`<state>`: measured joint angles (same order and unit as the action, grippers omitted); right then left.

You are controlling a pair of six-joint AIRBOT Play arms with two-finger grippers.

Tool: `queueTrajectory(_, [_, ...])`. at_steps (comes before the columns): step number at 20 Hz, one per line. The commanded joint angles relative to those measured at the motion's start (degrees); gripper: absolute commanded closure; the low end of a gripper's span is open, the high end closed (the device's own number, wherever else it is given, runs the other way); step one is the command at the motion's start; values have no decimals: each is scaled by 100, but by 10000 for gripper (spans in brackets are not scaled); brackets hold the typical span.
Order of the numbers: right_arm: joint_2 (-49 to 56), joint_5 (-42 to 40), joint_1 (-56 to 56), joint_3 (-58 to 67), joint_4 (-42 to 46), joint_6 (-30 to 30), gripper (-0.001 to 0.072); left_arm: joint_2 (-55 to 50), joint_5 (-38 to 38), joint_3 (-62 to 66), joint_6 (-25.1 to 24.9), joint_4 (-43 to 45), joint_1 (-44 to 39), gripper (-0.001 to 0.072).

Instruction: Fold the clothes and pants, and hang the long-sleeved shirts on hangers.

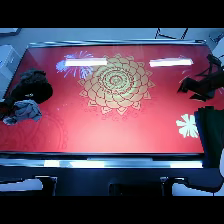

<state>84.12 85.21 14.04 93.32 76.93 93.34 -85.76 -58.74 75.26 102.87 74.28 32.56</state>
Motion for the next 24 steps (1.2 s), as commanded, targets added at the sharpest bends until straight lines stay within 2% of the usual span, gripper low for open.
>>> queueTrajectory(1, [-221,317,-7,0,-22,68,38,737,247,4,-772,-514,-382,683])
queueTrajectory(2, [-348,251,-7,0,-24,68,42,1217,343,2,-894,-664,-640,683])
queueTrajectory(5, [-739,92,-7,0,-66,70,42,2800,946,-2,-833,-708,-1818,683])
queueTrajectory(8, [-1047,61,-7,0,-166,68,42,3945,1985,-2,-216,-710,-3617,684])
queueTrajectory(11, [-1244,61,-7,0,-289,68,42,4179,3602,-2,-83,-678,-5504,684])
queueTrajectory(13, [-1355,68,-7,0,-334,68,41,3930,4083,-2,-81,-678,-6391,684])
queueTrajectory(16, [-1475,122,-7,0,-326,63,42,3331,3882,-225,-76,-680,-6900,683])
queueTrajectory(18, [-1475,269,-7,0,-321,50,42,2931,3147,-610,-70,-680,-6861,684])
queueTrajectory(20, [-1475,317,-7,0,-321,50,42,2524,2269,-1266,258,-680,-6736,683])
queueTrajectory(22, [-1408,249,-7,-2,-323,50,42,2120,1908,-2109,671,-682,-6675,681])
queueTrajectory(23, [-1331,229,-7,-2,-323,52,42,1937,1904,-2461,782,-686,-6631,658])
queueTrajectory(24, [-1235,238,-7,-2,-323,52,42,1810,1832,-2643,782,-748,-6533,488])
